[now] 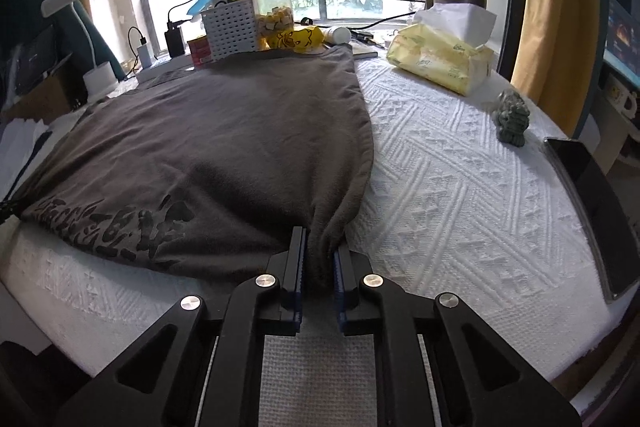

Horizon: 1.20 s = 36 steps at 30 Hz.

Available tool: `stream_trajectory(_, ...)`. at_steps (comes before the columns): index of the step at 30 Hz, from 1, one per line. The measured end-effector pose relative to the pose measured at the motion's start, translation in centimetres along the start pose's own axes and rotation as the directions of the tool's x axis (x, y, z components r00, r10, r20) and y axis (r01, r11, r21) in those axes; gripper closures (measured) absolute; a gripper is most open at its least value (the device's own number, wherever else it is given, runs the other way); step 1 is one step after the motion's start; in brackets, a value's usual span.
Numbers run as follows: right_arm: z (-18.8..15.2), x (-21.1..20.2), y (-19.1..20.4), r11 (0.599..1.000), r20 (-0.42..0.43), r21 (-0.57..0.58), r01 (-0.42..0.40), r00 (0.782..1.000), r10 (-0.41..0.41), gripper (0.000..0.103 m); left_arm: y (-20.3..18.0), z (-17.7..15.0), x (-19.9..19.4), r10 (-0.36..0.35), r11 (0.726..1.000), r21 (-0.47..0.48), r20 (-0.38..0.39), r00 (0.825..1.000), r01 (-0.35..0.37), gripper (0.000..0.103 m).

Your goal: Fold small clothes

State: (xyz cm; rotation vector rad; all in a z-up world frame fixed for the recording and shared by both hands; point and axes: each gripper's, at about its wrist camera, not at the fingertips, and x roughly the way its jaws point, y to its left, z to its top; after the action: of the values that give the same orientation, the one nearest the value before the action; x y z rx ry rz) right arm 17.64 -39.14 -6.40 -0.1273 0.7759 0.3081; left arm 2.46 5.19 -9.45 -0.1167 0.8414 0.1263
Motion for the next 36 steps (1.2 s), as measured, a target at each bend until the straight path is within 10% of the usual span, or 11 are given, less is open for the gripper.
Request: stream_trajectory(36, -2.5, -3.3, -4.4, 0.992, 0.028, 0.124, 0.027, 0.999, -0.03, 0.089, -0.1, -2.6, -2.4, 0.016, 1.0, -0.005, -0.058, 0.998, -0.016, 0.095)
